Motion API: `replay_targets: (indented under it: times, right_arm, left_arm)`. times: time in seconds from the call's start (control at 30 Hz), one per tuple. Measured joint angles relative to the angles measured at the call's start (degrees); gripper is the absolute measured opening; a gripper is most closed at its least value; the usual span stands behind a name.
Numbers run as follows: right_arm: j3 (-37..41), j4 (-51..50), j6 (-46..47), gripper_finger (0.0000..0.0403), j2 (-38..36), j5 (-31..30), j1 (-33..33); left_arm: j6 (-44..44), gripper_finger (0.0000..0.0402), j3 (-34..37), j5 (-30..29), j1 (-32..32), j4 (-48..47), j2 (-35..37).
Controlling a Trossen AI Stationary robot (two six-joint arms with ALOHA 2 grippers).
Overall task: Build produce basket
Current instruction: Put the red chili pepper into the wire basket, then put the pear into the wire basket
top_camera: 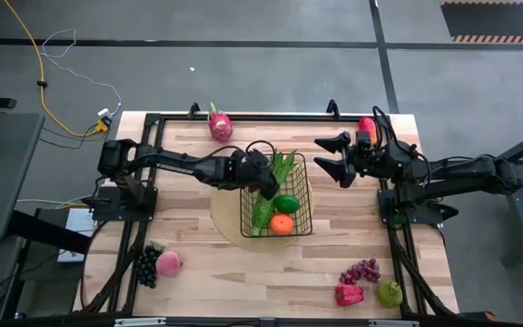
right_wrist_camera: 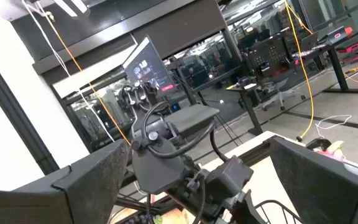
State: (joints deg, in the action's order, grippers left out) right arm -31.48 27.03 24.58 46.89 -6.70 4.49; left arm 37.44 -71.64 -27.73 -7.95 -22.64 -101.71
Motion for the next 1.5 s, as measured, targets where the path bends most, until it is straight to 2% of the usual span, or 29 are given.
replay_targets:
  times: [0.23, 0.5, 0.57, 0.7, 0.9, 1.07, 1.2, 1.33, 1.5]
  right_arm:
    - [0.0, -1.6, 0.0, 0.0383, 0.0, 0.0, 0.0]
    - [0.0, -1.6, 0.0, 0.0383, 0.0, 0.0, 0.0]
    - [0.0, -1.2, 0.0, 0.0383, 0.0, 0.0, 0.0]
    - [0.0, -0.6, -0.1, 0.0383, -0.1, 0.0, 0.0]
    - [0.0, -0.1, -1.1, 0.0383, -0.1, 0.0, 0.0]
    - [0.0, 0.5, -0.6, 0.0383, -0.1, 0.0, 0.0]
    - [0.0, 1.3, -1.4, 0.0383, -0.1, 0.0, 0.0]
    - [0.0, 1.5, -1.6, 0.0383, -0.1, 0.0, 0.0]
    - [0.0, 1.5, -1.1, 0.0383, -0.1, 0.0, 0.0]
  left_arm:
    - [1.2, 0.0185, 0.0, 0.2, -1.5, -1.1, 0.0]
    - [0.0, 0.0241, -0.1, 9.5, -4.4, -1.7, 3.7]
    - [-1.5, 0.0249, 0.1, 11.7, -5.6, -2.9, 6.9]
    - [-6.4, 0.0252, 0.0, 12.3, -6.6, -1.3, 14.7]
    - [-18.6, 0.0251, 0.9, 16.2, -3.4, 7.5, 28.7]
    - [-24.2, 0.0252, 7.6, 19.6, 1.3, 18.8, 38.5]
    - [-24.7, 0.0252, 17.0, 19.6, 4.5, 29.7, 44.1]
    - [-24.4, 0.0252, 26.8, 18.8, 5.0, 41.2, 48.0]
    - [-24.4, 0.0252, 31.6, 18.0, 4.0, 43.2, 51.3]
